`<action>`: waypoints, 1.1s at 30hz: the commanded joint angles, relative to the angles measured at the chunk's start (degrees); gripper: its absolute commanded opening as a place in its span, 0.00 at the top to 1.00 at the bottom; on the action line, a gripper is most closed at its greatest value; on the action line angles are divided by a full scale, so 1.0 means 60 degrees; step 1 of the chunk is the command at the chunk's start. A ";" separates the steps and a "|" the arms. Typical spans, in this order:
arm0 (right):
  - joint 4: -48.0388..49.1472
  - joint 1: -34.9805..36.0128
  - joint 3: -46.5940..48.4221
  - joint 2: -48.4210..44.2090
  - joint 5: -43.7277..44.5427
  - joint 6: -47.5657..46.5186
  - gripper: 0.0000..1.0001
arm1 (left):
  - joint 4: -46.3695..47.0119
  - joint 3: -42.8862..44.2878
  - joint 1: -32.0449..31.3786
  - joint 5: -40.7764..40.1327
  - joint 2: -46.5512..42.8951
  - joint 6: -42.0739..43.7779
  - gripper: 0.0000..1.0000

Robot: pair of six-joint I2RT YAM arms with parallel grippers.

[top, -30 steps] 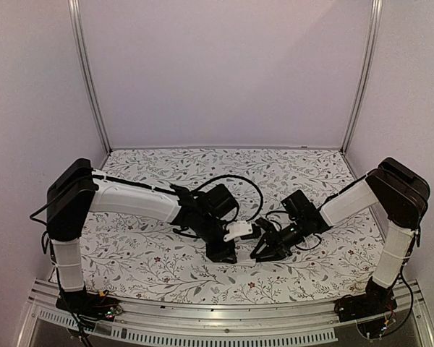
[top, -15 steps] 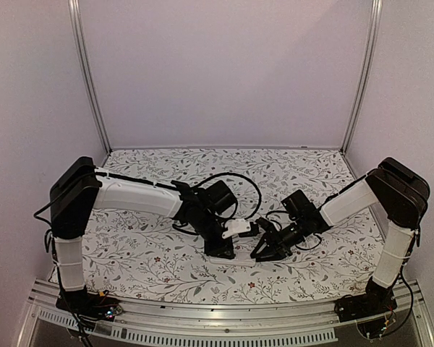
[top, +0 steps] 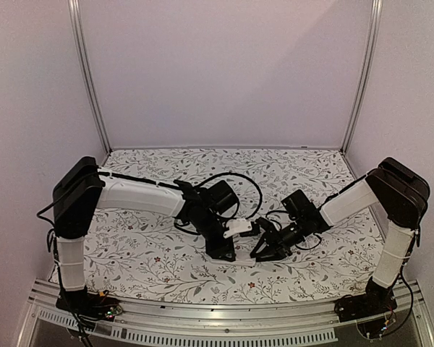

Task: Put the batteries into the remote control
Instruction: Adjust the battery cover of the remote control without the battery cover, then press the battery cover on the remote control.

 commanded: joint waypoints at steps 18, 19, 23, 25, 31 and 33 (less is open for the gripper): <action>-0.2705 -0.0113 0.0881 -0.1662 0.1819 -0.1591 0.62 | 0.0763 -0.2194 0.0137 -0.4919 -0.3690 -0.5133 0.52; -0.2751 -0.0039 0.0977 -0.1740 0.1858 -0.1626 0.62 | 0.0792 -0.2401 0.0137 -0.4975 -0.3767 -0.5401 0.52; -0.3072 0.0143 0.1329 -0.1841 0.2021 -0.1763 0.63 | 0.0749 -0.2846 -0.0112 -0.5315 -0.3654 -0.5977 0.43; -0.3150 0.0141 0.1388 -0.1834 0.2060 -0.1811 0.63 | 0.0667 -0.2806 -0.0308 -0.5402 -0.3389 -0.6175 0.37; -0.3213 0.0143 0.1406 -0.1721 0.2029 -0.1799 0.63 | 0.0753 -0.2507 -0.0750 -0.5102 -0.2688 -0.6396 0.29; -0.3229 0.0134 0.1405 -0.1753 0.2046 -0.1798 0.63 | 0.0754 -0.2352 -0.0866 -0.5057 -0.2403 -0.6390 0.29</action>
